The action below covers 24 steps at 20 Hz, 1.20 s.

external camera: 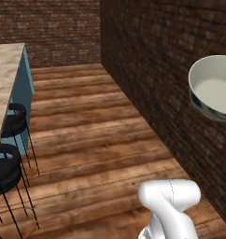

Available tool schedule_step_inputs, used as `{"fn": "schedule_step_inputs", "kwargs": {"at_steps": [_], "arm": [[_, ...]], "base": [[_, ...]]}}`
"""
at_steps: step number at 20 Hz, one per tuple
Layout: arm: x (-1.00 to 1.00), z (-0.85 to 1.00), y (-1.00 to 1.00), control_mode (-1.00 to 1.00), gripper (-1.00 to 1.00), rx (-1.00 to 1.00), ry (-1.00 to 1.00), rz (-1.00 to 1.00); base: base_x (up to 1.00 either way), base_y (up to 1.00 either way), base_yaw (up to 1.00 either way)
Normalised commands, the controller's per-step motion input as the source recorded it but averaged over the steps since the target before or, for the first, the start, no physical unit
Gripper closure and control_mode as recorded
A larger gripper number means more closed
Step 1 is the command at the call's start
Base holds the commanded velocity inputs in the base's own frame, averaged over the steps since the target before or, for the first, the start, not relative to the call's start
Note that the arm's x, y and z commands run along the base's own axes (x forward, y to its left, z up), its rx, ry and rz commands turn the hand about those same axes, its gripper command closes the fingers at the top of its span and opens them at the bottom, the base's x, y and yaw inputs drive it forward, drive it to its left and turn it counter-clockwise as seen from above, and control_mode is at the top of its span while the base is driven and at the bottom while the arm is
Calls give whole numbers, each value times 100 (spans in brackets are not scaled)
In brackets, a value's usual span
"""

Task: Pick up the bowls from the cabinet and place each bowl in front of a stool on the dining counter.

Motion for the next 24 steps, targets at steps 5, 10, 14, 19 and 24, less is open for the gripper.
{"fn": "schedule_step_inputs", "kwargs": {"at_steps": [5,10,14,19,24], "arm": [[0,0,0,100,100,0,0,0],[0,0,0,100,100,0,0,0],[0,0,0,100,100,0,0,0],[0,0,0,100,100,0,0,0],[0,0,0,100,100,0,0,0]], "base": [[88,12,63],[3,25,63],[-57,35,64],[-29,44,68],[4,41,69]]}}
